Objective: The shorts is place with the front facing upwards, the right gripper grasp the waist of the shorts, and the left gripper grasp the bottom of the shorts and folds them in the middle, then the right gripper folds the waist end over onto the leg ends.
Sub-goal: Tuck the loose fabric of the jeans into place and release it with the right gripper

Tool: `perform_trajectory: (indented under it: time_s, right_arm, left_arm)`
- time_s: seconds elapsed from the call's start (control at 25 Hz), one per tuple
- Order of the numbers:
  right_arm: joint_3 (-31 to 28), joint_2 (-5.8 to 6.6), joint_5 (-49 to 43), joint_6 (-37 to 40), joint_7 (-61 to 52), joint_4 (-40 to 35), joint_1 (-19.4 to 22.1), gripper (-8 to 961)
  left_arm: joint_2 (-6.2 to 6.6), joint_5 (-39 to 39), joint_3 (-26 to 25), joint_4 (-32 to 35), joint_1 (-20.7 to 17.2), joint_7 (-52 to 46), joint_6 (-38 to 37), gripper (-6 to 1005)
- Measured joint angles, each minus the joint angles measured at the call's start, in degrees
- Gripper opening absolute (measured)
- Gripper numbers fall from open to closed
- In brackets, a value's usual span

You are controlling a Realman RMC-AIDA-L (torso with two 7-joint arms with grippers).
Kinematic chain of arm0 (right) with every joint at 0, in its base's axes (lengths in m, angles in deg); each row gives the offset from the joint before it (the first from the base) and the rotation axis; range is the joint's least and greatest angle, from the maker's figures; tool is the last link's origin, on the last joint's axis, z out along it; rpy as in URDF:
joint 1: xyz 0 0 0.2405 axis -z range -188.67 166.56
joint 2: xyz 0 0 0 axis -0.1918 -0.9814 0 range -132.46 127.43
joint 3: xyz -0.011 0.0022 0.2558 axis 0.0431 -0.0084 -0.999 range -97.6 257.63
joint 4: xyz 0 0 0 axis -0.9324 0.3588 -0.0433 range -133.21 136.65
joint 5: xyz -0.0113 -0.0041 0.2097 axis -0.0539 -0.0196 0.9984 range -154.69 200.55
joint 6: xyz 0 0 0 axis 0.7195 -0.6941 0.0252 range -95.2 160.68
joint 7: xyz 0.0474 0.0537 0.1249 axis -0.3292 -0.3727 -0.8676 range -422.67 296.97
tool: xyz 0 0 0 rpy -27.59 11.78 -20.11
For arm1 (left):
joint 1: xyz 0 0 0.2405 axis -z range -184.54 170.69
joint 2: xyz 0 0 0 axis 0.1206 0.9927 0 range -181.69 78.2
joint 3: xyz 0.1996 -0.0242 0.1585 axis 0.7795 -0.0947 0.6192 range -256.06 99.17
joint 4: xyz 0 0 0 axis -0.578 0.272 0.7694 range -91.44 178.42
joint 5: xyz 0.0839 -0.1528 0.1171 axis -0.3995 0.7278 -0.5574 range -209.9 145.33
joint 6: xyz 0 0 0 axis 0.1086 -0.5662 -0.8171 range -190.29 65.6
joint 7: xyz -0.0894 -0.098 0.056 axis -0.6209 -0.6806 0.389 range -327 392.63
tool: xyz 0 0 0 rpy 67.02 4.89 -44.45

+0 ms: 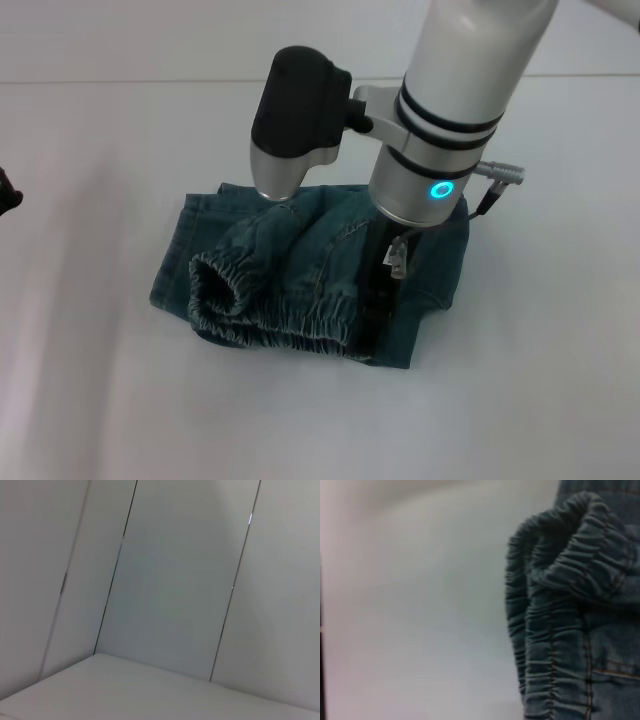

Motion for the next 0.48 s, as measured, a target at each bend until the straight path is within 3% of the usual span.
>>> perform_trajectory:
  time_s: [0.2,0.48]
  right_arm:
    - [4.1,-0.17,0.5,-3.9,-2.6,0.0,0.0,928]
    - [4.9,-0.2,3.8,-5.8,-2.8,0.7,0.0,927]
  left_arm:
    - [0.01,0.0,0.0,0.0,0.3,0.4,0.8,13]
    - [0.01,0.0,-0.2,0.0,0.4,0.6,1.4,13]
